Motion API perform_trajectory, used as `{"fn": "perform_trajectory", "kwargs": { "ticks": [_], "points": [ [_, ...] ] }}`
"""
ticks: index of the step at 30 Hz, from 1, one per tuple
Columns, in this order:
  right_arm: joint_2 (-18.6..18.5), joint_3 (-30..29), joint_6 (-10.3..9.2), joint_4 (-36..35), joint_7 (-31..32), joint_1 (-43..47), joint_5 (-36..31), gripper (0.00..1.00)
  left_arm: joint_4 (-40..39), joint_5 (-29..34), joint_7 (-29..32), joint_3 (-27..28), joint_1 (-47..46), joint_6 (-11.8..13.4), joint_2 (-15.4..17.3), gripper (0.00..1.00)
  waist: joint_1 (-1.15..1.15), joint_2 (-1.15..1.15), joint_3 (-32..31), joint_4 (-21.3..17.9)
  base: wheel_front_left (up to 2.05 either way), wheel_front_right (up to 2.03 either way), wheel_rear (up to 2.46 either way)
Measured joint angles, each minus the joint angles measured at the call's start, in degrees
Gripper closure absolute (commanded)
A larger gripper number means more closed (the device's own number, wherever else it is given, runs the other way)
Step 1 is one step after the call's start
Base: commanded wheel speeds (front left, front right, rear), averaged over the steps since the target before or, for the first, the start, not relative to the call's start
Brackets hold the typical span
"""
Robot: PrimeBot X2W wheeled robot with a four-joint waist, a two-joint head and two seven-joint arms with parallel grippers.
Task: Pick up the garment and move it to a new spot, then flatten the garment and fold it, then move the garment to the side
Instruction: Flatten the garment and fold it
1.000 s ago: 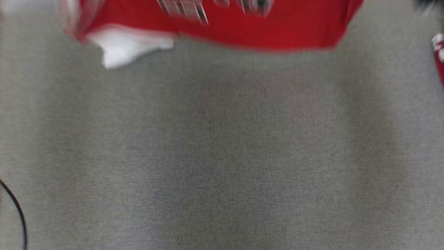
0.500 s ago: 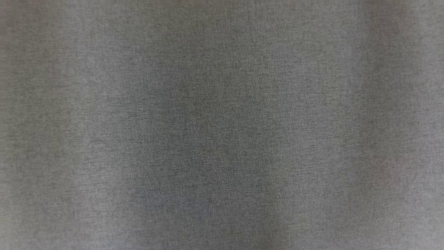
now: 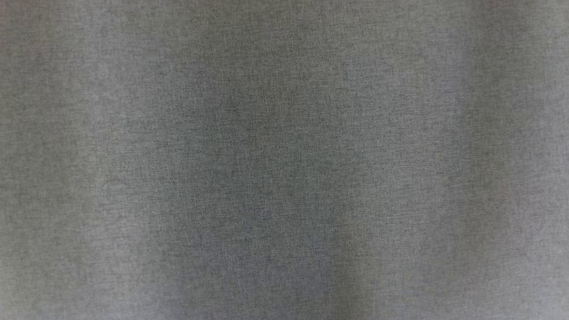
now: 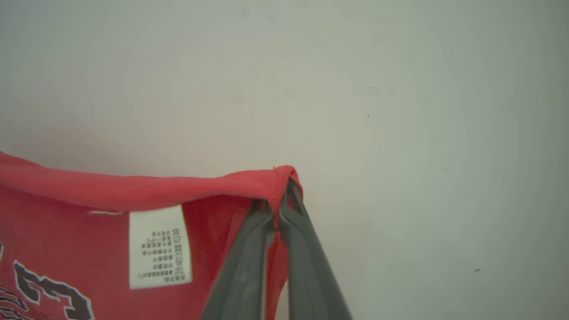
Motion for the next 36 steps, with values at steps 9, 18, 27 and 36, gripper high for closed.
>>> {"fn": "perform_trajectory", "kwargs": {
  "ticks": [9,18,27,36],
  "points": [
    [-0.02,4.01,0.0,2.3,-1.66,-1.74,1.62,1.0,1.43,-2.24,-1.98,-3.1,-0.83,-0.01,0.6,1.0,0.0,0.0,0.28,-0.1,0.0,0.0,0.0],
    [0.38,6.58,0.0,5.12,-4.53,-1.93,3.88,1.0,1.68,-5.72,-5.16,-5.86,1.05,-0.01,0.75,1.0,-0.01,-0.01,-0.57,0.8,0.0,0.0,0.0],
    [1.63,8.64,0.0,2.76,-7.88,10.63,8.79,1.0,-5.93,-14.43,-7.98,-8.38,18.56,-0.02,6.12,1.0,-0.02,-0.02,-4.03,0.62,0.0,0.0,0.0],
    [0.48,10.01,0.0,-7.87,-8.79,32.75,11.57,1.0,-23.12,-19.61,-9.79,-0.2,47.84,2.1,9.81,1.0,-0.02,-0.02,-10.31,0.71,0.0,0.0,0.0]
  ]
}}
